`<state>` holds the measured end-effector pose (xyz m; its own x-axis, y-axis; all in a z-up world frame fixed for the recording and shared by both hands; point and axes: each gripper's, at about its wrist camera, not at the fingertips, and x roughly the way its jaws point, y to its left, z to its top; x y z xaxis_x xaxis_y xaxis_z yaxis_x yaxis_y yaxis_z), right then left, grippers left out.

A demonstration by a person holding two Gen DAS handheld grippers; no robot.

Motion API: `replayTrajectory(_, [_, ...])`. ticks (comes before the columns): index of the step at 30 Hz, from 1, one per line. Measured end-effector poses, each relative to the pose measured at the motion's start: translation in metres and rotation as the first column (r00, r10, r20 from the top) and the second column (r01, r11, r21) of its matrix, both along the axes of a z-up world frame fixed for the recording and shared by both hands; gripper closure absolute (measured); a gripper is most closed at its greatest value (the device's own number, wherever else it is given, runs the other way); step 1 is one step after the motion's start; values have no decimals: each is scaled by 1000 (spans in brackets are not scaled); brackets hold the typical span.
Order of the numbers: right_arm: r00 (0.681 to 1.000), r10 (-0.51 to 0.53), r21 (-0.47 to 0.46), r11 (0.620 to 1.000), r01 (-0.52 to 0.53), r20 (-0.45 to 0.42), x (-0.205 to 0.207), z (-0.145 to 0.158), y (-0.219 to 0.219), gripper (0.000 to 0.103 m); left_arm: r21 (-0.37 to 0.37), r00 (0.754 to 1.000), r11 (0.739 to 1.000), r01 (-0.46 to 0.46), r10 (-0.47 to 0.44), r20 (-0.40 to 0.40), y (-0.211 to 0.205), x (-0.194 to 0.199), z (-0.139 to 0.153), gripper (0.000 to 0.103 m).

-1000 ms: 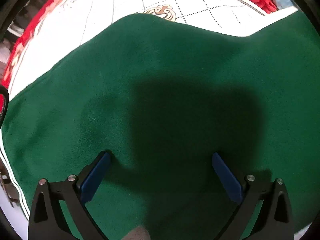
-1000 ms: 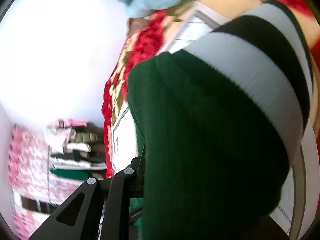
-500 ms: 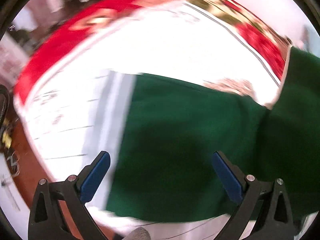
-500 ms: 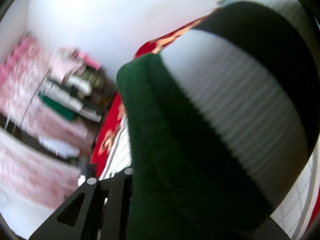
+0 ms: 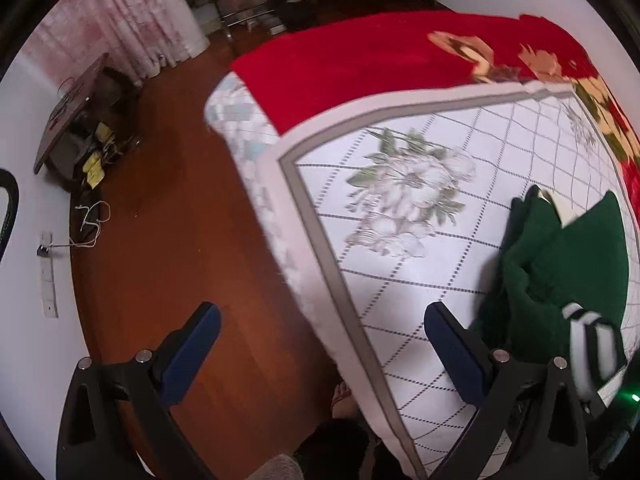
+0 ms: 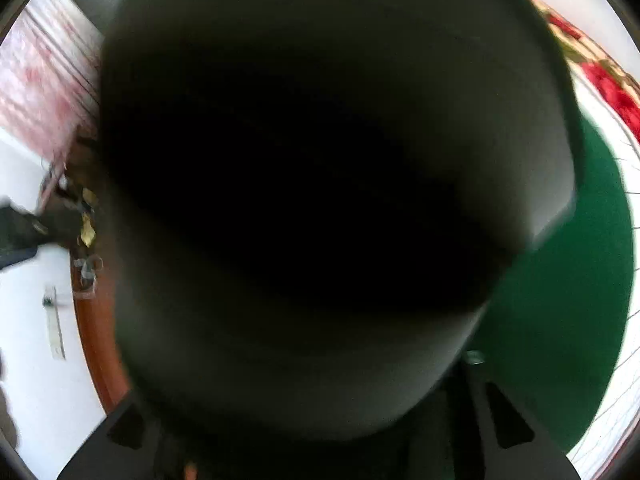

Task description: Fold large clothes

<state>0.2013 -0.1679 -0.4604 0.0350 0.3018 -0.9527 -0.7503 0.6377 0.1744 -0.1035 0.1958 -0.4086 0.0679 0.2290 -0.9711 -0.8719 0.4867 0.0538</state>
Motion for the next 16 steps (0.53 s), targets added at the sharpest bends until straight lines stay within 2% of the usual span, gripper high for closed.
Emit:
replayTrajectory(2, [998, 21, 36, 999, -19, -55, 4, 14, -2, 37, -6, 999, 1000, -5, 6, 40, 0, 1, 16, 0])
replayTrajectory(5, [983, 35, 65, 998, -23, -180, 12, 32, -24, 36, -2, 993, 1000, 24, -23, 116, -1, 18, 38, 0])
replayTrajectory(7, [977, 11, 70, 998, 4, -212, 3, 39, -49, 36, -17, 981, 998, 67, -63, 182, -8, 36, 53, 0])
replayTrajectory(9, [968, -84, 51, 994, 98, -236, 8, 45, -77, 36, -31, 970, 992, 121, -112, 217, -20, 60, 58, 0])
replayTrajectory(10, [964, -121, 38, 990, 134, -238, -17, 57, -60, 36, -42, 964, 988, 146, -132, 231, -28, 74, 57, 0])
replayTrajectory(11, [956, -176, 18, 982, 186, -236, -5, 65, -74, 36, -55, 956, 983, 175, -157, 248, -37, 90, 54, 0])
replayTrajectory(12, [944, -243, -4, 969, 249, -225, 10, 63, -94, 36, -51, 953, 979, 197, -179, 246, -45, 101, 51, 0])
replayTrajectory(13, [931, -292, -18, 955, 296, -219, 25, 61, -107, 36, -30, 954, 972, 231, -220, 206, -57, 116, 42, 0])
replayTrajectory(14, [918, -332, -27, 942, 334, -216, 25, 61, -122, 36, -20, 955, 964, 264, -258, 149, -66, 128, 29, 0])
replayTrajectory(16, [874, -432, -49, 900, 433, -221, 50, 48, -147, 36, -5, 951, 951, 309, -309, -1, -80, 139, -15, 0])
